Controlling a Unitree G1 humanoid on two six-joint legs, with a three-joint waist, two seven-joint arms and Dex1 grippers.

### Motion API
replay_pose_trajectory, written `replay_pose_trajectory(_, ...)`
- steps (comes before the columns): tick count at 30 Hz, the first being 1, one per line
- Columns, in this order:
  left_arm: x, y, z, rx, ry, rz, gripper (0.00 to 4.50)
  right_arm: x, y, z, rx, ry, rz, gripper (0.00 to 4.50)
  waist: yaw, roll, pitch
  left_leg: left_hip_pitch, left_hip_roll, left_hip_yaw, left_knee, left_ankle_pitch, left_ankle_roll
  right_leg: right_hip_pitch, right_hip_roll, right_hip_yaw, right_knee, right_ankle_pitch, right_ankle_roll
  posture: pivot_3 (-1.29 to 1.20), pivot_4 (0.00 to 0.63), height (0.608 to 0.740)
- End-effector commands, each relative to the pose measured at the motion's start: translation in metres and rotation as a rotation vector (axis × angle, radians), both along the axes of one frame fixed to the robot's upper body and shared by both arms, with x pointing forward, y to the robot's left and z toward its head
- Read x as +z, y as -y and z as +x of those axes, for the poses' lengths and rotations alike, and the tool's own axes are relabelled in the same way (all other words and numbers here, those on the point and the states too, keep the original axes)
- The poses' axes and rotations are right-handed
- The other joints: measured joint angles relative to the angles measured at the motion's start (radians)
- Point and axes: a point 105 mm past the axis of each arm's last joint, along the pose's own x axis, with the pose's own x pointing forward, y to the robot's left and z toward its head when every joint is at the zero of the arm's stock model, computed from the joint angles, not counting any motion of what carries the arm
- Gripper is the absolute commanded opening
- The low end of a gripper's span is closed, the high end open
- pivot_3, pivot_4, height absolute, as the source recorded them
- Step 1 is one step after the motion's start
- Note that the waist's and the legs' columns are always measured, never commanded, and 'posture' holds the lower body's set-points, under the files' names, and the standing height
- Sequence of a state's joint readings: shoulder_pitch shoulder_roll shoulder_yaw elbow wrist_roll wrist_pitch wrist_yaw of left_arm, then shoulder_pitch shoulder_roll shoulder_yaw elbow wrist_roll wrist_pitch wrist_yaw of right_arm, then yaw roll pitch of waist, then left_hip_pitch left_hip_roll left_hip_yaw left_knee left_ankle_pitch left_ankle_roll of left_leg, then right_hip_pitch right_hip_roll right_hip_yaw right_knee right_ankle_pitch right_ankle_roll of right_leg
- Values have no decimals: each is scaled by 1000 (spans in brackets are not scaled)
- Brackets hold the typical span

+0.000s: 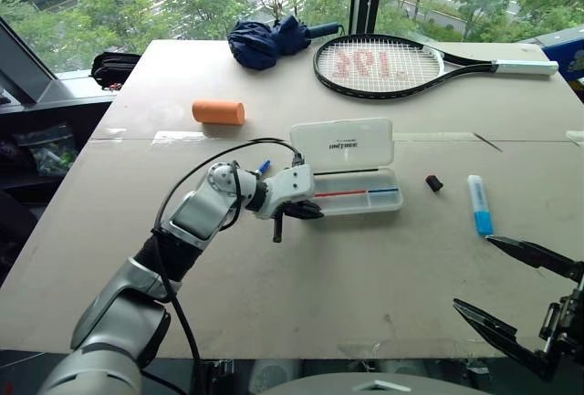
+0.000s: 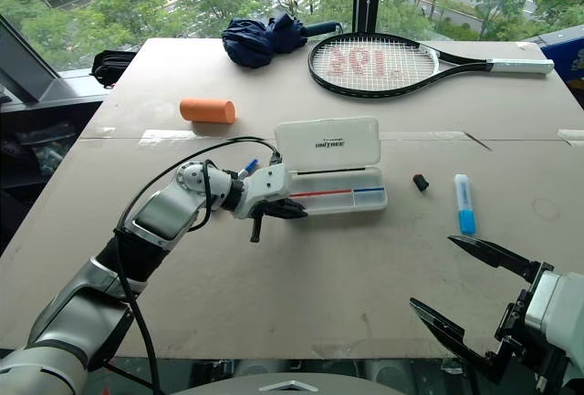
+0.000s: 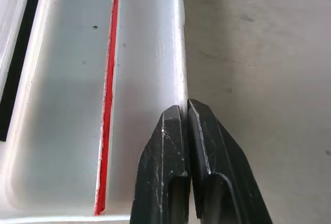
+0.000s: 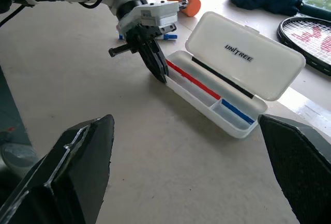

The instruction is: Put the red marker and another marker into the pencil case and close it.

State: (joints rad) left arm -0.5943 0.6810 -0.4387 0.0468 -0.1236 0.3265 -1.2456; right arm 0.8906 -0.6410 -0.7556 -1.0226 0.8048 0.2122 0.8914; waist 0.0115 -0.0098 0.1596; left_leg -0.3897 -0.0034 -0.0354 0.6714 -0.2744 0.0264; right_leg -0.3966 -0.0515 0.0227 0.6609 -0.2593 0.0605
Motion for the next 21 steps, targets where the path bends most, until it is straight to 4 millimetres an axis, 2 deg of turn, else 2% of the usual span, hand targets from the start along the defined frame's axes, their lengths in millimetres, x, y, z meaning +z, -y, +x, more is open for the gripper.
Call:
replay_pose_trajectory(1,1,-2,-18,-124,6,16,60,1,4,-3,-22,3,-15,4500,1,0,0,0,0,0,0,0,0,0,0,0,0,0,0,0,150,730)
replay_pose_trajectory(6,-5,-5,-28,-166,1,28,60,-2,19,-8,-43,-26,-48,4500,3,0,0,0,-1,0,0,0,0,0,-1,0,0,0,0,0,150,730)
replay_pose_trajectory(14,-5,-5,-27,-163,39,18,60,-2,42,-8,-36,-53,-106,4500,2,0,0,0,0,1,0,0,1,0,-1,0,0,0,0,0,150,730)
replay_pose_trajectory(15,-2,-4,-26,-152,41,0,621,-2,46,-7,-38,-57,-109,4500,2,0,0,0,0,1,0,0,1,0,-1,0,0,0,0,0,150,730)
replay_pose_trajectory(16,2,-2,-26,-143,45,-18,897,-2,50,-5,-40,-57,-113,4500,2,0,0,0,-1,1,0,0,1,0,-1,0,0,0,0,0,150,730)
replay_pose_trajectory(18,9,-2,-25,-125,59,-46,1956,-1,54,-4,-39,-54,-116,4500,3,0,0,0,0,1,1,0,1,0,-1,0,0,0,0,0,150,730)
replay_pose_trajectory(19,15,-3,-25,-108,62,-71,2315,0,56,-3,-38,-53,-116,4500,2,0,0,0,0,1,1,0,1,0,-1,0,0,0,0,0,150,730)
replay_pose_trajectory(20,30,-7,-28,-76,46,-137,2710,3,58,-2,-28,-40,-117,4500,2,0,0,0,0,0,1,0,1,0,-1,0,0,0,0,0,150,730)
replay_pose_trajectory(21,43,-12,-31,-36,21,-191,2710,5,61,-1,-18,-28,-112,4500,0,0,1,0,0,0,0,0,1,0,-1,-1,0,0,0,0,150,730)
